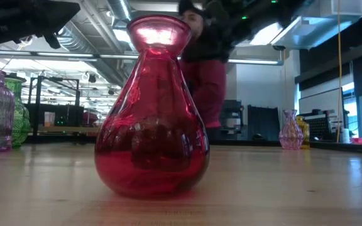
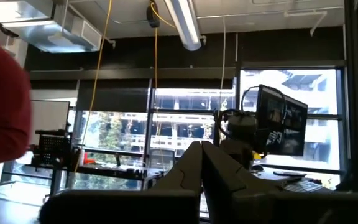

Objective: Sort vases onto shelf
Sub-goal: Put the middle violet vase on the shelf

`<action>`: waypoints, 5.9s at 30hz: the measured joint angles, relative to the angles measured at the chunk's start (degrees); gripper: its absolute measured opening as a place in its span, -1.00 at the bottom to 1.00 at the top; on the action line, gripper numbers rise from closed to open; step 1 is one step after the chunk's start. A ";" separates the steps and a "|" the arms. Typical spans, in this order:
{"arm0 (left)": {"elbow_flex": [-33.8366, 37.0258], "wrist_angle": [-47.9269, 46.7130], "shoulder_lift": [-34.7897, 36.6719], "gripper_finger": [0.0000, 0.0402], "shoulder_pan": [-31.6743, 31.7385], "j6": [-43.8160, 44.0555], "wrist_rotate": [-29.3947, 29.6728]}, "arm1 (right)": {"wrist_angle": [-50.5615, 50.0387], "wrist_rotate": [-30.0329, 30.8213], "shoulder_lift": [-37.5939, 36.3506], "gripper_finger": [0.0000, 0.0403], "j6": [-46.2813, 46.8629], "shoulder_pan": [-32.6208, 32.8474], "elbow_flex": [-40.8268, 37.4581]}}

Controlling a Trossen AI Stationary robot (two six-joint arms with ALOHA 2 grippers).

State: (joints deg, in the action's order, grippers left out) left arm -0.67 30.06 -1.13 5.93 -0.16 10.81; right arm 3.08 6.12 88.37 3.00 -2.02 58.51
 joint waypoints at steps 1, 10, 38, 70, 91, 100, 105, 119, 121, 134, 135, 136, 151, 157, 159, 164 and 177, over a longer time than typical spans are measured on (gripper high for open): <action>0.00 0.06 0.00 -1.00 0.00 -0.01 0.06 | -2.40 -0.85 1.19 -0.45 -0.34 -0.03 1.67; 0.00 -0.02 0.00 -1.00 0.00 -0.36 0.20 | -10.00 -1.64 8.22 -0.03 -2.75 0.11 12.07; 0.00 -0.07 0.00 -1.00 0.02 -0.48 0.29 | -15.24 -5.80 12.75 -0.24 -1.65 -0.26 16.35; 0.00 -0.83 0.00 -1.00 0.07 -0.47 0.65 | -39.81 -3.61 26.96 -0.49 -4.31 -1.49 30.25; 0.00 -0.87 0.00 -1.00 0.07 -0.47 0.66 | -42.06 -3.73 26.70 -0.98 -10.03 -1.40 39.05; 0.00 -0.87 0.00 -1.00 0.07 -0.47 0.23 | -44.16 -3.58 26.55 -0.99 -12.52 -1.85 47.29; 0.00 -0.87 0.00 -1.00 0.07 -0.47 0.22 | -45.75 -1.87 26.55 -0.99 -14.20 -2.87 51.63; 0.00 -0.89 0.00 -1.00 0.07 -0.34 0.22 | -47.12 1.94 26.44 -0.99 -17.07 -11.11 59.90; 0.00 -0.91 0.00 -1.00 0.07 -0.33 0.22 | -46.76 1.90 26.44 -0.99 -17.40 -13.12 60.16; 0.00 -1.03 0.00 -1.00 0.06 -0.40 0.34 | -47.22 -0.71 29.55 -0.99 -19.37 -22.84 63.91; 0.02 -1.12 0.00 -1.00 0.02 -0.40 0.47 | -47.50 -1.00 30.19 -0.99 -19.50 -23.35 65.37; 0.02 -1.07 0.00 -1.00 0.04 -0.40 0.68 | -48.27 -1.20 31.00 -0.99 -19.53 -23.60 66.79; 0.02 -1.48 0.00 -1.00 0.07 -0.40 0.59 | -58.98 -1.23 41.49 -1.00 -20.84 -24.79 75.67; 0.02 -1.53 0.00 -1.00 0.04 -0.42 0.57 | -58.39 -1.21 43.33 -1.00 -21.02 -24.70 75.63; 0.02 -1.53 0.00 -1.00 0.05 -0.42 0.58 | -58.70 -1.28 44.12 -1.00 -21.02 -24.74 75.63; 0.02 -1.55 0.00 -1.00 0.06 -0.42 0.61 | -58.99 -1.70 45.42 -1.00 -20.93 -25.05 75.63; 0.02 -1.71 0.00 -1.00 0.04 -0.44 0.63 | -58.40 -1.65 46.17 -1.00 -20.65 -25.05 75.70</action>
State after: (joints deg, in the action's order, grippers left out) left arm -0.64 28.35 -1.13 5.98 -0.60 11.44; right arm -55.32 4.47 134.54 -17.65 -27.07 134.21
